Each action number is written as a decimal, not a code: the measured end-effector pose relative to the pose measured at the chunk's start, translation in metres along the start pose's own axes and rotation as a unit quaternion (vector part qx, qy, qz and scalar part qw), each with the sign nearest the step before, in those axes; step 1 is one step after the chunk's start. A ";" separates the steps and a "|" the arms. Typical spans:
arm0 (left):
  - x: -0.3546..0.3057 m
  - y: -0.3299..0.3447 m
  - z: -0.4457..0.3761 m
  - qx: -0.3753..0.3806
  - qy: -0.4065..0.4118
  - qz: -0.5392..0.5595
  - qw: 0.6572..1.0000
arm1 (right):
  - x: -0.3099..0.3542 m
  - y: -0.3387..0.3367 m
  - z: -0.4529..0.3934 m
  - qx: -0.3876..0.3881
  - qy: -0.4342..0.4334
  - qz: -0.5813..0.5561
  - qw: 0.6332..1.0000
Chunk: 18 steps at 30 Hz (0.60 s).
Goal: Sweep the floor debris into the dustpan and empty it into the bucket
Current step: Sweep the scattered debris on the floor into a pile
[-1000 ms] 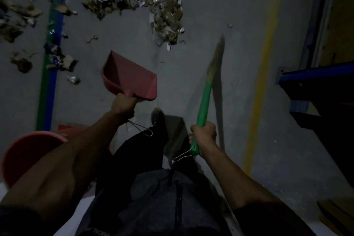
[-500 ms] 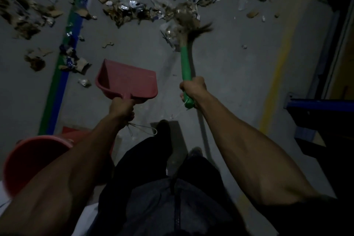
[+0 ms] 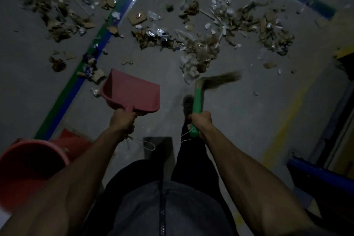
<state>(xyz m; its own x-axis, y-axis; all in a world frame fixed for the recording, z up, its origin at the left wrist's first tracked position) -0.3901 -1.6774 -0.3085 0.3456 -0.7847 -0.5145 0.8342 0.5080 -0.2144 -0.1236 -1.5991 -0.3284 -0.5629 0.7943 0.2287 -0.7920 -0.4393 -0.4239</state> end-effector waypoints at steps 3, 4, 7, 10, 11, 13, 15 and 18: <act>-0.019 0.017 -0.014 -0.029 -0.010 0.031 0.999 | 0.072 -0.018 -0.043 0.002 -0.042 0.049 0.998; -0.025 0.024 -0.018 -0.035 -0.013 0.044 0.998 | 0.097 -0.025 -0.055 0.001 -0.052 0.059 0.997; -0.045 0.044 -0.028 -0.063 -0.025 0.086 0.994 | 0.166 -0.045 -0.086 0.005 -0.073 0.085 0.994; -0.066 0.063 -0.039 -0.083 -0.032 0.109 0.990 | 0.227 -0.061 -0.110 0.001 -0.081 0.091 0.993; -0.072 0.068 -0.043 -0.090 -0.035 0.114 0.989 | 0.245 -0.066 -0.119 -0.002 -0.089 0.096 0.991; -0.083 0.076 -0.051 -0.104 -0.039 0.120 0.987 | 0.280 -0.077 -0.133 -0.018 -0.119 0.113 0.986; -0.094 0.083 -0.058 -0.111 -0.038 0.124 0.985 | 0.305 -0.089 -0.142 -0.042 -0.142 0.121 0.982; -0.109 0.092 -0.064 -0.106 -0.030 0.125 0.986 | 0.313 -0.105 -0.144 -0.068 -0.139 0.124 0.980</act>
<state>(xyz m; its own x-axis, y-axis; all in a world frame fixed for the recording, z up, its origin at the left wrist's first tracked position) -0.3781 -1.5220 -0.3249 0.5588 -0.6428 -0.5240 0.6139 0.7454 -0.2597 -0.1829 -1.2440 -0.3390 -0.7919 0.5162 0.3262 -0.5945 -0.5297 -0.6050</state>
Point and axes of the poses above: each hand's wrist, its own z-axis away from the middle knuckle, its own y-axis out of the palm, x = y × z, the point moved 6 cm from there along -z, towards the middle knuckle, and after that the axes turned 15 degrees about z, right-handed, at the moved point
